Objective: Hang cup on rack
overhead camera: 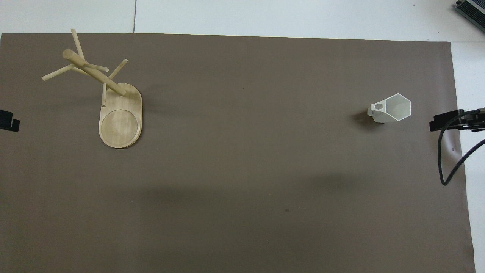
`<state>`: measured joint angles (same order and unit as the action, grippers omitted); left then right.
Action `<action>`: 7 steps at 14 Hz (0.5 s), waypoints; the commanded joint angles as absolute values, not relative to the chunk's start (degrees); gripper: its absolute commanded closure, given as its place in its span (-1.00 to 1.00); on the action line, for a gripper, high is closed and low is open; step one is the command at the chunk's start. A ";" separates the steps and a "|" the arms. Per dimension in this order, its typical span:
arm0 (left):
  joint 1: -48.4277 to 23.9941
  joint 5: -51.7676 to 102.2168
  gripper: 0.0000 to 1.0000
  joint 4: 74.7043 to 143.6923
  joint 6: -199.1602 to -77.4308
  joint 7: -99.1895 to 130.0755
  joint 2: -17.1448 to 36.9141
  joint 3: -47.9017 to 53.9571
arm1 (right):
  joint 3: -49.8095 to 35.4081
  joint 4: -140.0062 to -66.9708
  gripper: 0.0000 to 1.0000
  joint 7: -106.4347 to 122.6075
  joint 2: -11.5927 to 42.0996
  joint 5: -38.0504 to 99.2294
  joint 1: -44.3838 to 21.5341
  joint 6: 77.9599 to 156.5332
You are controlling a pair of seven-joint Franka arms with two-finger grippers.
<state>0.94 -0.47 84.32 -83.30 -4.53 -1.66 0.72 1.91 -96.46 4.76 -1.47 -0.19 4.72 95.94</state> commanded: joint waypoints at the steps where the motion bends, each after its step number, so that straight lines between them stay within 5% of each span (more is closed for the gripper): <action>1: 0.70 -0.09 -1.00 86.04 -83.06 -4.75 -3.25 0.26 | 1.76 -97.29 -1.00 4.66 -2.20 0.70 5.01 96.24; 7: 0.62 -0.09 -1.00 86.04 -83.06 -4.83 -3.25 0.26 | 1.76 -97.38 -1.00 4.48 -2.20 0.70 5.10 96.15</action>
